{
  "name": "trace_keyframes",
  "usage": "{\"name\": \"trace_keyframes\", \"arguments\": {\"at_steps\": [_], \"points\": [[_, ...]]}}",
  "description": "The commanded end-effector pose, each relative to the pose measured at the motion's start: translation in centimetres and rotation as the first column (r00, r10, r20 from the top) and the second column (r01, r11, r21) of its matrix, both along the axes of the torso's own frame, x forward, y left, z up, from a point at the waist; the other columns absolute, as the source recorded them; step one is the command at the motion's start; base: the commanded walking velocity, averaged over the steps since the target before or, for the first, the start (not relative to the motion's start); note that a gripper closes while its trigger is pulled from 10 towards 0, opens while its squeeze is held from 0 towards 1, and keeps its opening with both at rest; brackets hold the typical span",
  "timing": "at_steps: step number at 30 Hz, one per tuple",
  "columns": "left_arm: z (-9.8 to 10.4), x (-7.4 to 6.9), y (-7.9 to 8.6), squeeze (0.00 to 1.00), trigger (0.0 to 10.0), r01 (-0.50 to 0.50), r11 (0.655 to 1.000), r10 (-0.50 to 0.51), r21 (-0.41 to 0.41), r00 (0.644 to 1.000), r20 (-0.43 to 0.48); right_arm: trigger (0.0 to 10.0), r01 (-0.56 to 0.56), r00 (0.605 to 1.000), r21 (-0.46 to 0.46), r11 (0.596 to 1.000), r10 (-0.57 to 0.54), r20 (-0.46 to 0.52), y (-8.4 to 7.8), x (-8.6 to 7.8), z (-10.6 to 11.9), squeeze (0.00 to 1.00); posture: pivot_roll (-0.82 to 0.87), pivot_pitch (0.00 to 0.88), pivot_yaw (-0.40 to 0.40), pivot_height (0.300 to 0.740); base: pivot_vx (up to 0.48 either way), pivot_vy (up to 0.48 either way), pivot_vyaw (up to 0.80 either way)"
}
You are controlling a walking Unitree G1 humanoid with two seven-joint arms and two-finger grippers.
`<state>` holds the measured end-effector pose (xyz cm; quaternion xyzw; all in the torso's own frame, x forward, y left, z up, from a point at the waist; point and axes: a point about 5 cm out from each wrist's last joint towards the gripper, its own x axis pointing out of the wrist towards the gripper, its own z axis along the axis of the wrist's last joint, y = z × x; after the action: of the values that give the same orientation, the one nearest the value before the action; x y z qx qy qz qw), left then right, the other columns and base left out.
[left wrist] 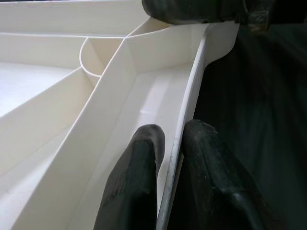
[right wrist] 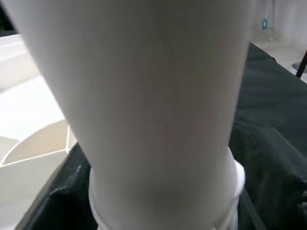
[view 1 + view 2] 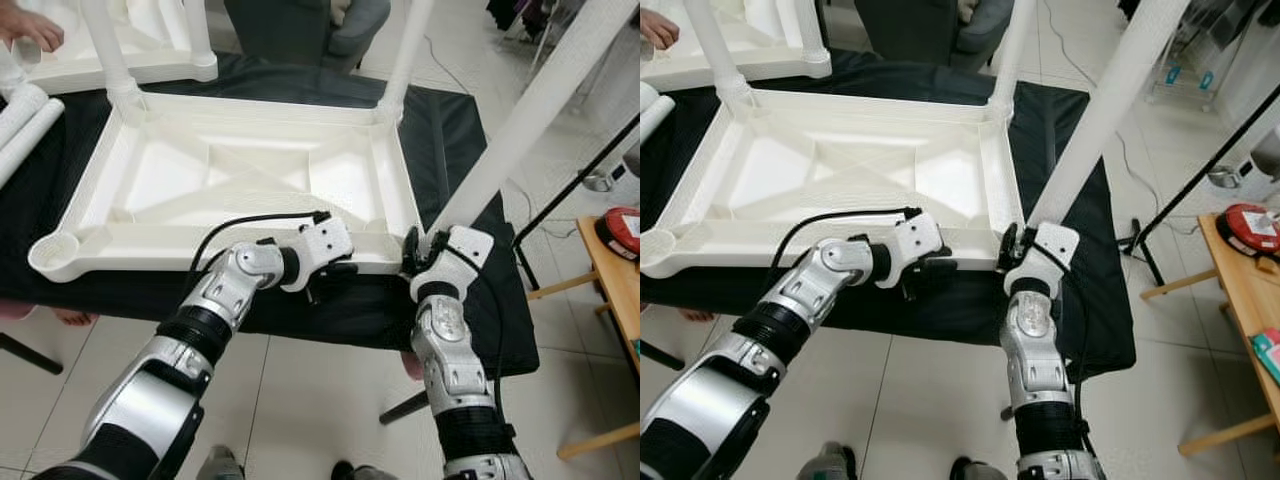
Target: Building children table
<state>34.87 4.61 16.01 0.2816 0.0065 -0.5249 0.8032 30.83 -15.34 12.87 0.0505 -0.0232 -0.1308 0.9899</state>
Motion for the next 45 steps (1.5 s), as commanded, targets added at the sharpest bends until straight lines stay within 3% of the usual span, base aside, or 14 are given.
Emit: {"name": "trace_keyframes", "arguments": {"at_steps": [1,2,3,4,9,27,28,30,31,32,33,34,38,45], "points": [[-0.4,0.6,1.5,0.00,10.0,-0.078,0.997,0.078,0.018,0.997,-0.007,10.0,0.015,0.973,0.054,0.998,-0.002,-0.232,-1.3,-1.7,-5.1,0.00,0.15,0.157,-0.013,0.740,0.000,0.000,0.00],[-0.4,0.6,1.5,0.00,10.0,-0.078,0.997,0.078,0.018,0.997,-0.007,10.0,0.015,0.973,0.054,0.998,-0.002,-0.232,-1.3,-1.7,-5.1,0.00,0.15,0.157,-0.013,0.740,0.000,0.000,0.00],[-0.4,0.6,1.6,0.00,10.0,-0.079,0.997,0.079,0.017,0.997,-0.008,10.0,-0.107,0.981,0.102,0.989,0.121,-0.148,-0.2,-1.4,-3.8,0.00,0.15,0.157,-0.013,0.740,0.000,0.000,0.00],[-0.3,0.6,1.6,0.00,10.0,-0.079,0.997,0.079,0.017,0.997,-0.008,10.0,-0.142,0.980,0.108,0.984,0.155,-0.122,0.1,-1.3,-3.4,0.00,0.15,0.158,-0.015,0.740,0.000,0.000,0.00],[-0.3,0.6,1.7,0.00,10.0,-0.082,0.997,0.082,0.016,0.997,-0.007,10.0,-0.217,0.973,0.084,0.972,0.222,-0.059,0.5,-1.2,-2.3,0.00,0.15,0.159,-0.015,0.740,0.000,0.000,0.00],[-0.3,0.6,1.7,0.00,10.0,-0.079,0.997,0.079,0.015,0.997,-0.006,10.0,-0.235,0.969,-0.035,0.971,0.237,0.067,-0.5,-0.7,0.5,0.00,0.15,0.159,-0.010,0.740,0.000,0.000,0.00],[-0.3,0.6,1.7,0.00,10.0,-0.078,0.997,0.078,0.015,0.997,-0.005,10.0,-0.244,0.965,-0.049,0.968,0.248,0.082,-0.5,-0.6,0.8,0.37,0.15,0.159,-0.010,0.740,0.000,0.000,0.00],[-0.3,0.6,1.7,0.00,10.0,-0.078,0.997,0.078,0.015,0.997,-0.005,10.0,-0.244,0.965,-0.049,0.968,0.248,0.082,-0.5,-0.6,0.8,0.37,0.15,0.159,-0.010,0.740,0.000,0.000,0.00],[-0.2,0.6,1.7,0.00,10.0,-0.079,0.997,0.079,0.014,0.997,-0.005,10.0,-0.249,0.963,-0.058,0.967,0.253,0.090,-0.4,-0.6,1.1,1.00,0.15,0.159,-0.010,0.740,0.000,0.000,0.00],[-0.2,0.7,1.7,0.00,10.0,-0.079,0.997,0.079,0.014,0.997,-0.005,10.0,-0.265,0.957,-0.081,0.961,0.272,0.100,-0.3,-0.5,1.5,0.66,0.15,0.159,-0.010,0.740,0.000,0.000,0.00],[-0.2,0.7,1.7,0.00,10.0,-0.079,0.997,0.079,0.014,0.997,-0.005,10.0,-0.265,0.957,-0.081,0.961,0.272,0.100,-0.3,-0.5,1.5,0.66,0.15,0.159,-0.010,0.740,0.000,0.000,0.00],[-0.2,0.7,1.7,0.00,10.0,-0.079,0.997,0.079,0.014,0.997,-0.005,10.0,-0.278,0.951,-0.103,0.955,0.289,0.114,-0.1,-0.4,2.0,0.00,0.15,0.159,-0.010,0.740,0.000,0.000,0.00],[-0.2,0.7,1.7,0.00,10.0,-0.082,0.997,0.082,0.014,0.997,-0.005,10.0,-0.322,0.919,-0.184,0.929,0.353,0.174,0.0,-0.5,4.1,0.00,0.15,0.159,-0.011,0.740,0.000,0.000,0.00],[-0.2,0.7,1.6,0.00,10.0,-0.080,0.997,0.080,0.013,0.997,-0.004,10.0,-0.365,0.884,-0.261,0.894,0.421,0.203,0.2,-0.4,5.9,0.00,0.14,0.157,-0.009,0.740,0.000,0.000,0.00]]}}
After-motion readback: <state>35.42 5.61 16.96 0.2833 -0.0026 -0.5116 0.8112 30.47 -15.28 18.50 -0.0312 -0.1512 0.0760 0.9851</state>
